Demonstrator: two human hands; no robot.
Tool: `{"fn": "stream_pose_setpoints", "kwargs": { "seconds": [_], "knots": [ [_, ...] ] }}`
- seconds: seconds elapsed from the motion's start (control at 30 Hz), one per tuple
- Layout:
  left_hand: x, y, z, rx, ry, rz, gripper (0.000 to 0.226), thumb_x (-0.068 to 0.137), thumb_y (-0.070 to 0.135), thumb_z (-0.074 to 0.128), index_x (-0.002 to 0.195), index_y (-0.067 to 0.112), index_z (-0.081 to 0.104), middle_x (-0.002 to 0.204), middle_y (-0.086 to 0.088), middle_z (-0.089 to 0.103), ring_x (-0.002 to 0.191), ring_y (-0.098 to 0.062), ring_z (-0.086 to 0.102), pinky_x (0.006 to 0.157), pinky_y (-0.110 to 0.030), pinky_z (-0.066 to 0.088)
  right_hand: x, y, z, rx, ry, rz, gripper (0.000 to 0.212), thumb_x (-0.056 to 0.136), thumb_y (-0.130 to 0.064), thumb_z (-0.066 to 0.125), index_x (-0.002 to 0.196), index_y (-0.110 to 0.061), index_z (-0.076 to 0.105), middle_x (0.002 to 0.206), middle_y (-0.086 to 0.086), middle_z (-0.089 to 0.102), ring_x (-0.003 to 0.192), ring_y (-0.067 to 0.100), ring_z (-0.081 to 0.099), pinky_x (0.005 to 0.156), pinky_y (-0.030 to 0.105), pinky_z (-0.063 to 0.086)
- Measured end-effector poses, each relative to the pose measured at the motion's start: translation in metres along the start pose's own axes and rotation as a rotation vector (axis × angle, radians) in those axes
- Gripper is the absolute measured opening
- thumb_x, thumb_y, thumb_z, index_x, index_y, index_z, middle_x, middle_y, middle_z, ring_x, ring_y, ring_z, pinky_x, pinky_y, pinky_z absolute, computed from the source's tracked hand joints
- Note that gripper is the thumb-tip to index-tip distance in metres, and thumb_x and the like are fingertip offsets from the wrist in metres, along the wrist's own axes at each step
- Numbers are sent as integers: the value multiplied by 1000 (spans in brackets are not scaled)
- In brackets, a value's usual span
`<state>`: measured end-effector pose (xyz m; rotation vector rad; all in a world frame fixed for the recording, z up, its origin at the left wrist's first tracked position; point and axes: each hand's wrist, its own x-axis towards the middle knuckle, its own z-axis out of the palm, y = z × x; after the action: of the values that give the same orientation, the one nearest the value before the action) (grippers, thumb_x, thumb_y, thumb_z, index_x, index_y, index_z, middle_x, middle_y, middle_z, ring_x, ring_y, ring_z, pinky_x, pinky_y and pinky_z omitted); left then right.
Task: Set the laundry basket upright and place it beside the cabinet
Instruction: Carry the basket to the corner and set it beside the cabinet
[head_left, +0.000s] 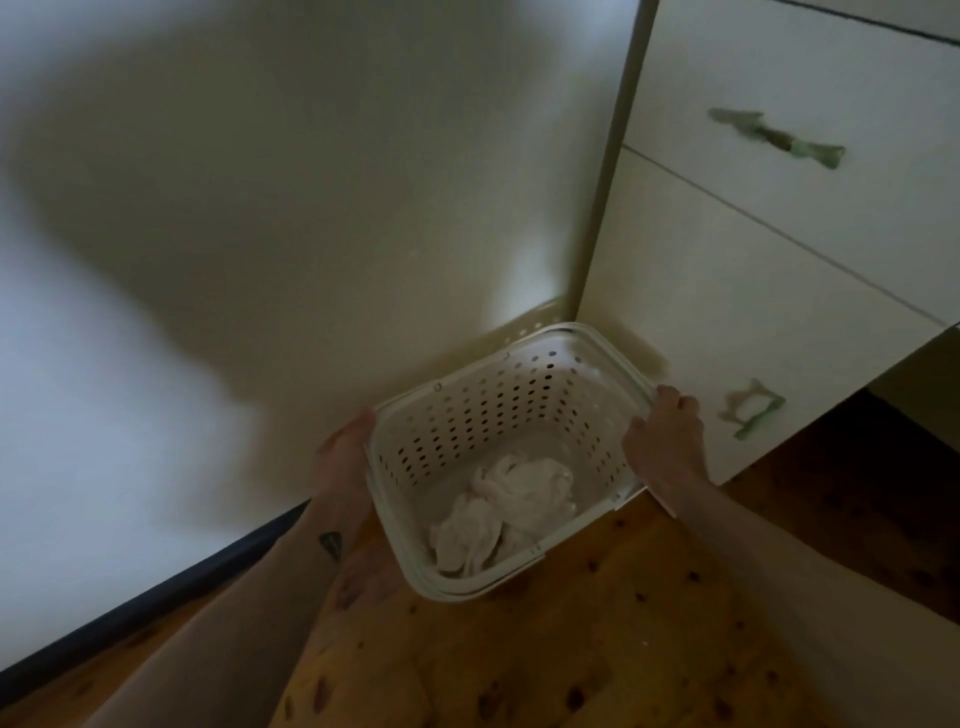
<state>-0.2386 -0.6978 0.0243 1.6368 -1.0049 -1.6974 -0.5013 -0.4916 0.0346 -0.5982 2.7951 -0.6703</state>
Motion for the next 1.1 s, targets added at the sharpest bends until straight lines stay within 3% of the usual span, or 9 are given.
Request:
{"fn": "stream_pose_setpoints", "kwargs": {
  "seconds": [0.13,0.37,0.53,0.73,0.87,1.0,1.1],
  "knots": [
    [18,-8,4,-19,-5,9,16,76,34,79,71,19,81,76,-2,81,71,-22,74,64,-34,58,8,3,16,49,42,-23,49,93,-6,50,137,1,31,135,26,38,117,39,44,90,40,41],
    [34,-13,15,-18,-12,82,16,72,34,78,59,25,79,62,5,76,69,-23,70,69,-35,58,26,-1,27,90,114,-23,49,90,-6,48,136,1,34,136,24,38,118,41,42,92,46,41],
    [33,-11,29,-3,22,109,21,78,37,75,74,17,79,66,3,78,66,-18,73,59,-28,53,35,4,27,147,166,-65,51,89,-5,50,137,0,34,141,23,34,119,42,43,96,48,46],
    [38,-11,36,-3,83,180,14,81,26,73,74,14,77,64,2,75,62,-18,68,53,-26,51,34,6,30,220,270,-180,43,85,4,52,126,-6,40,137,21,33,100,32,48,74,34,45],
    [40,-12,36,-14,88,210,19,80,18,73,62,20,70,54,6,69,59,-19,65,55,-27,54,31,11,31,171,295,-217,42,86,6,51,123,-9,39,136,18,30,103,33,47,72,34,45],
    [41,-11,38,68,113,267,7,84,13,70,83,7,74,82,-9,77,76,-29,71,68,-35,57,28,12,28,29,279,-209,40,84,3,53,121,-4,43,133,24,33,107,36,41,73,31,38],
    [41,-8,39,160,146,303,20,87,24,71,100,9,72,95,-11,75,86,-27,70,79,-40,60,23,7,25,-133,281,-195,45,82,-5,58,125,-3,47,132,23,38,115,39,39,80,41,45]
  ]
}}
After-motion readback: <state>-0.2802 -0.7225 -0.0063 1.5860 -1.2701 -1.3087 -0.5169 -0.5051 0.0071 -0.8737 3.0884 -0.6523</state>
